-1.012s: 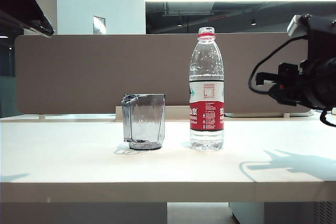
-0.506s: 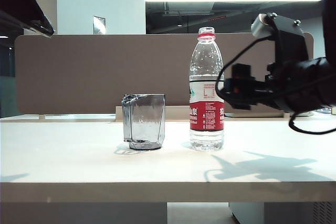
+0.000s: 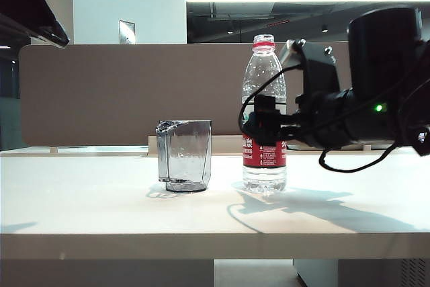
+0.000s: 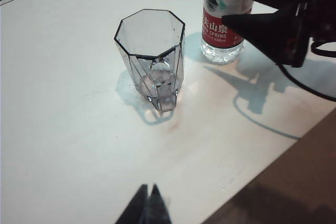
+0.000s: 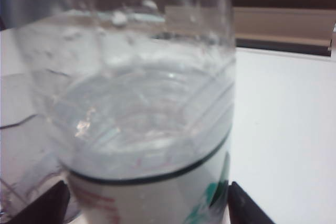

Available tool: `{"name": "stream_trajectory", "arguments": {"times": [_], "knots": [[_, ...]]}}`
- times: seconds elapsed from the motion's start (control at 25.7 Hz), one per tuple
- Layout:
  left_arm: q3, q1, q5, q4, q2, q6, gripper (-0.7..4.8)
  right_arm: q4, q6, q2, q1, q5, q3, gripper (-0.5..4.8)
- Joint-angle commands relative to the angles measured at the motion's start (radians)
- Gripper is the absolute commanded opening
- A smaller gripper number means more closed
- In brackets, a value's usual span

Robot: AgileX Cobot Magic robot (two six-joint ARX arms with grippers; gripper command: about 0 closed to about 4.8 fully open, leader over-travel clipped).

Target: Pick up the mineral water bottle on the table and pour water into the mug until it's full.

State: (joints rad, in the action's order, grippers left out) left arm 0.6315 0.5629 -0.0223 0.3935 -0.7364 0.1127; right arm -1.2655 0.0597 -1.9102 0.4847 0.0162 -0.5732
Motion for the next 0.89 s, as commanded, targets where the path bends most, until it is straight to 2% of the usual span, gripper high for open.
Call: {"name": "stream_trajectory", "arguments": {"times": [0.04, 0.89], "knots": [[0.002, -0.001, 0.0, -0.01, 0.002, 0.0, -0.02, -0.015, 0.019, -0.05, 0.002, 0.006, -0.05, 4.14], [0.002, -0.001, 0.0, -0.01, 0.002, 0.0, -0.02, 0.005, 0.019, -0.138, 0.002, 0.005, -0.144, 4.13]]}}
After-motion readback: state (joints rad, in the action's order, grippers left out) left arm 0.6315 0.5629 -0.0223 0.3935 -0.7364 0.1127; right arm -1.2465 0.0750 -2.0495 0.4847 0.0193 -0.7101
